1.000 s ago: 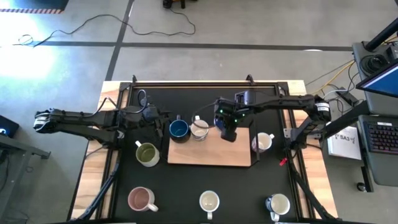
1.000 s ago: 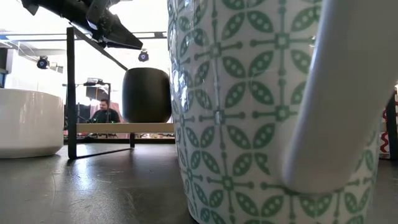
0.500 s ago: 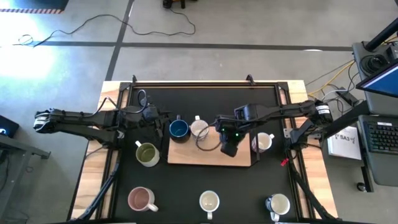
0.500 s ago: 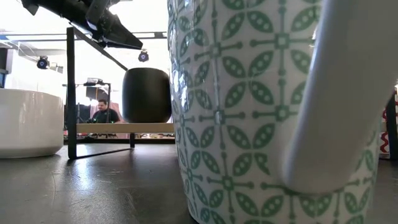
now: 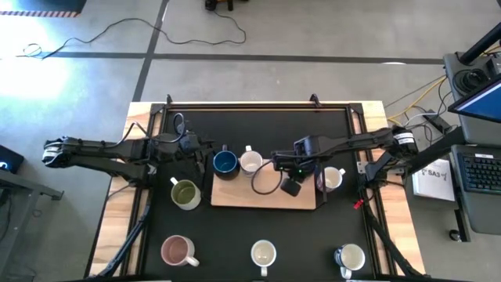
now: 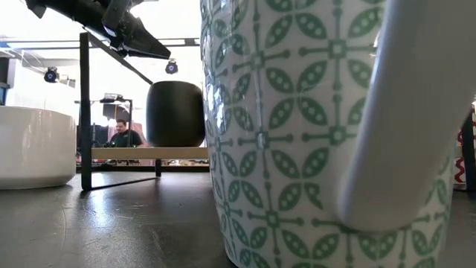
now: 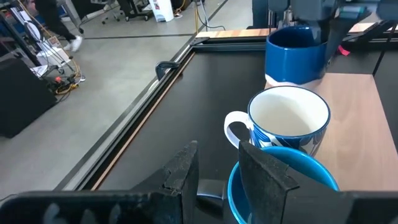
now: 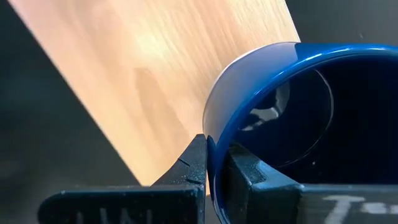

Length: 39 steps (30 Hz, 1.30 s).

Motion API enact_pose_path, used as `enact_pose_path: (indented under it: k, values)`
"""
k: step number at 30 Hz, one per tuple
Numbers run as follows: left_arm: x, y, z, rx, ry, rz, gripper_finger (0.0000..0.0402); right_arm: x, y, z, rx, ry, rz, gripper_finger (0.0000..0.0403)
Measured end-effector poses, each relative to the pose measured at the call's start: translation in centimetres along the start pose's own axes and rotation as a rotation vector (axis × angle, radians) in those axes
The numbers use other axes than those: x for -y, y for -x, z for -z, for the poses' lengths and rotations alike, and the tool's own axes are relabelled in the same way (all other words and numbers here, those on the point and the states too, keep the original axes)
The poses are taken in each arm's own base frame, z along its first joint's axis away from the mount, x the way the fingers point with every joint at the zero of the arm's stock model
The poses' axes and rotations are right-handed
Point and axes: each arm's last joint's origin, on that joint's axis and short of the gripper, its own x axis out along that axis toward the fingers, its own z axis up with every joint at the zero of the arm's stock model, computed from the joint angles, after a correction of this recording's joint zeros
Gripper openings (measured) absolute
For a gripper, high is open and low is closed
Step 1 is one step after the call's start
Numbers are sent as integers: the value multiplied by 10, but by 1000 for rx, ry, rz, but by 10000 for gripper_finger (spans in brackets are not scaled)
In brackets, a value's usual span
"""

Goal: Place coffee mugs
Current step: Put the dark blue mug on the shelf

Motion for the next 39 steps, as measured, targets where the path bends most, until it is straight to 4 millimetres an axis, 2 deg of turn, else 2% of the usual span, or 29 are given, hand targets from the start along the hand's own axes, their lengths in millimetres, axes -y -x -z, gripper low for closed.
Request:
enact_pose_path:
  k: [8, 30, 39]
  values:
    - [0, 0, 0, 0, 0, 0, 96, 7, -17, 6, -20, 17, 89, 13]
    - [0, 0, 0, 1, 0, 1, 96, 5, -17, 3, -14, 66, 36, 23]
    - [0, 0, 0, 1, 0, 1, 96, 5, -16, 3, -5, 104, 32, 80]
